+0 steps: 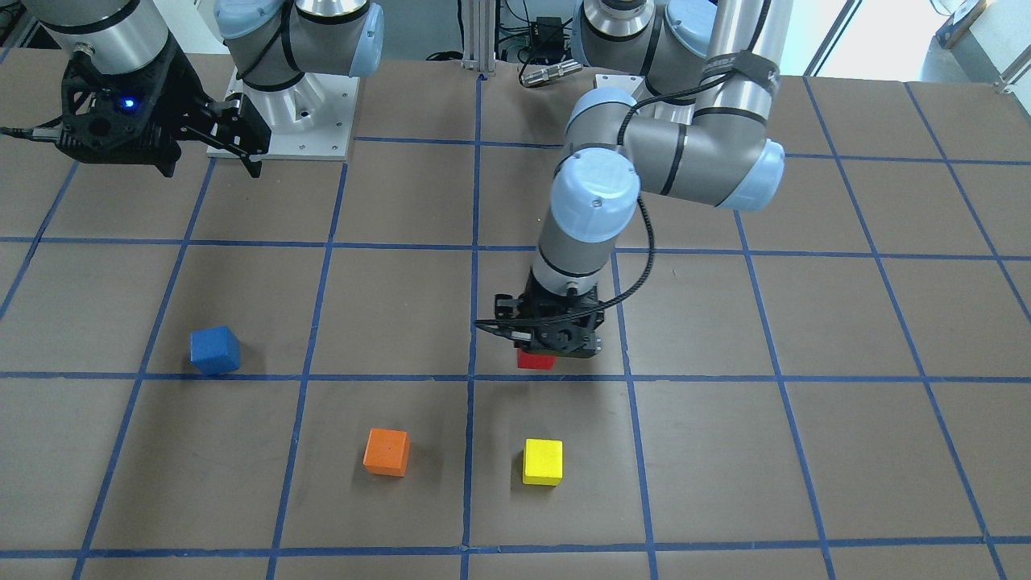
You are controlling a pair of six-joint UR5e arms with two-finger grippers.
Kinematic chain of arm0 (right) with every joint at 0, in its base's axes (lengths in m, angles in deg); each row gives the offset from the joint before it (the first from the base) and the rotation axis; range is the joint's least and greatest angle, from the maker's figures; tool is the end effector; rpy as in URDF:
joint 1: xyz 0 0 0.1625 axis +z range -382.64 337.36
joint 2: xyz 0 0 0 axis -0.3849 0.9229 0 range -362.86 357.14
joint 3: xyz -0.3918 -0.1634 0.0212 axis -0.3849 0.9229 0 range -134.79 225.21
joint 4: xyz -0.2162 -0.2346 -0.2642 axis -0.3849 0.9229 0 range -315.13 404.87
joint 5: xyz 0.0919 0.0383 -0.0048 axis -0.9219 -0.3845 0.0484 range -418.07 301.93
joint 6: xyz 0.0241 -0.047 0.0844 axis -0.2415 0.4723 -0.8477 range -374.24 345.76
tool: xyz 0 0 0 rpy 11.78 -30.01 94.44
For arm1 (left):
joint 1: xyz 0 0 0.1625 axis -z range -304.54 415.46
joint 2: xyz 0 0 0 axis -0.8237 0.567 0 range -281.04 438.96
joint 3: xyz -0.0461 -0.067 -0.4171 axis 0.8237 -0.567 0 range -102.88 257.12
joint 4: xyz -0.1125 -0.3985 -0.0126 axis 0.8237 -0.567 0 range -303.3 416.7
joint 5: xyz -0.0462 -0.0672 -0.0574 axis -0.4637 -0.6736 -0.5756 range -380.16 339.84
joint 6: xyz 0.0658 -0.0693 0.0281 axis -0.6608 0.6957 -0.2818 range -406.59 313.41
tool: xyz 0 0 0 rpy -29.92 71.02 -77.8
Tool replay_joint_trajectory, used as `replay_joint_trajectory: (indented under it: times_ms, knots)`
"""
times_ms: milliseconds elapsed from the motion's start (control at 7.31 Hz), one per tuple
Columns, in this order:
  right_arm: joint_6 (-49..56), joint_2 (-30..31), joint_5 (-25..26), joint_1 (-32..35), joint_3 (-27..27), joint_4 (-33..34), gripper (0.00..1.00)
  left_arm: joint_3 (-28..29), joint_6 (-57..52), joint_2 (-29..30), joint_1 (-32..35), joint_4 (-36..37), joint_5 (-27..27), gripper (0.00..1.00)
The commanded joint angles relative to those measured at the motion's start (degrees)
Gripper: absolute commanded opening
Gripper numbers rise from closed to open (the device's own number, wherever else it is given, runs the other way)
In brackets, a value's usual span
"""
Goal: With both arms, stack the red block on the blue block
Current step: 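Carry the red cube with the left gripper toward the table centre and release it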
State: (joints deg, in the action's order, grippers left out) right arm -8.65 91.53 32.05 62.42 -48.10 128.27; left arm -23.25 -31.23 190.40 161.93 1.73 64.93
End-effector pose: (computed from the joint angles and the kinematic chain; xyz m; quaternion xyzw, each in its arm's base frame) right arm 0.0939 -0.4591 0.4850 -0.0057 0.9988 0.0481 0.0034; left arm -0.3044 -0.5292 0.2578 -0.0108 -0.9986 0.0153 0.0488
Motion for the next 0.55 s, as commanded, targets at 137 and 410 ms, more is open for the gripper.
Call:
replay_joint_trajectory:
  times_ms: [137,410]
  knots:
    - [-0.1,0.1,-0.4,0.0,0.1,-0.2,1.0,2.8,5.2,7.1,5.0,5.1,-1.0,0.15]
    - [0.2,0.0,-0.6,0.0,0.1,0.1,1.0,3.1,4.6,7.2,4.7,9.2,-0.9,1.0]
